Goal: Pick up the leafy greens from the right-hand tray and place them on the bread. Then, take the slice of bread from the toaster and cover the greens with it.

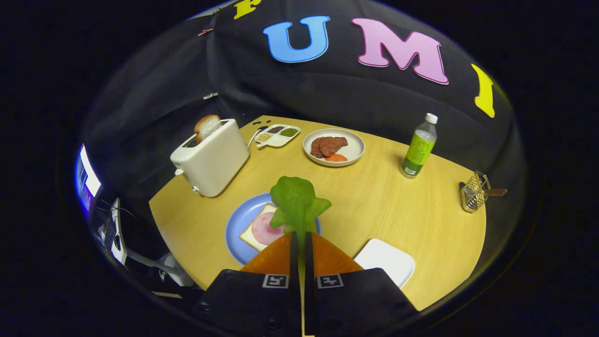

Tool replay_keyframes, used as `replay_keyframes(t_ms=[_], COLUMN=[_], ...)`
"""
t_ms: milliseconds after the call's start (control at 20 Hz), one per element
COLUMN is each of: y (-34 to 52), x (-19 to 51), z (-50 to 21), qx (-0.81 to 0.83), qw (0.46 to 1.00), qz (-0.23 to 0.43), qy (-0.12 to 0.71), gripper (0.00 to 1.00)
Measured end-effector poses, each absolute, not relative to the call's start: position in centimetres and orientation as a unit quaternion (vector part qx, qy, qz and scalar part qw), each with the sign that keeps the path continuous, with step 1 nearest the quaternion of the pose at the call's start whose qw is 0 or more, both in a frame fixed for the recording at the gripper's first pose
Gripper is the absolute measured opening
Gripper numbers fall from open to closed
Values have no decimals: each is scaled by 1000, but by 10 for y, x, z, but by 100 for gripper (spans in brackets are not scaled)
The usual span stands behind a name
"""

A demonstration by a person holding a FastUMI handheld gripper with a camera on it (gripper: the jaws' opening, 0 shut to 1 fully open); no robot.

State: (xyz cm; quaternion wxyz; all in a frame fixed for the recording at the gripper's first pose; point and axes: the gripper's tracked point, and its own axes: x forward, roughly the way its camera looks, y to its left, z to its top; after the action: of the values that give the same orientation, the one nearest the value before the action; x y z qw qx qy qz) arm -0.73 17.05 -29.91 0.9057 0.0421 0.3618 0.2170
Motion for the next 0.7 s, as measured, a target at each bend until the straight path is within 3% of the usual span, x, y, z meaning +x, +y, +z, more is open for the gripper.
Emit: replay_keyframes(t_ms=[550, 650, 700], y=[239, 241, 238], x=[4, 5, 8], z=[-323, -326, -331], qx=[20, 18, 10], qw=[890, 888, 890], qz=[238, 235, 227], qy=[389, 395, 396], gripper=[11, 19, 35])
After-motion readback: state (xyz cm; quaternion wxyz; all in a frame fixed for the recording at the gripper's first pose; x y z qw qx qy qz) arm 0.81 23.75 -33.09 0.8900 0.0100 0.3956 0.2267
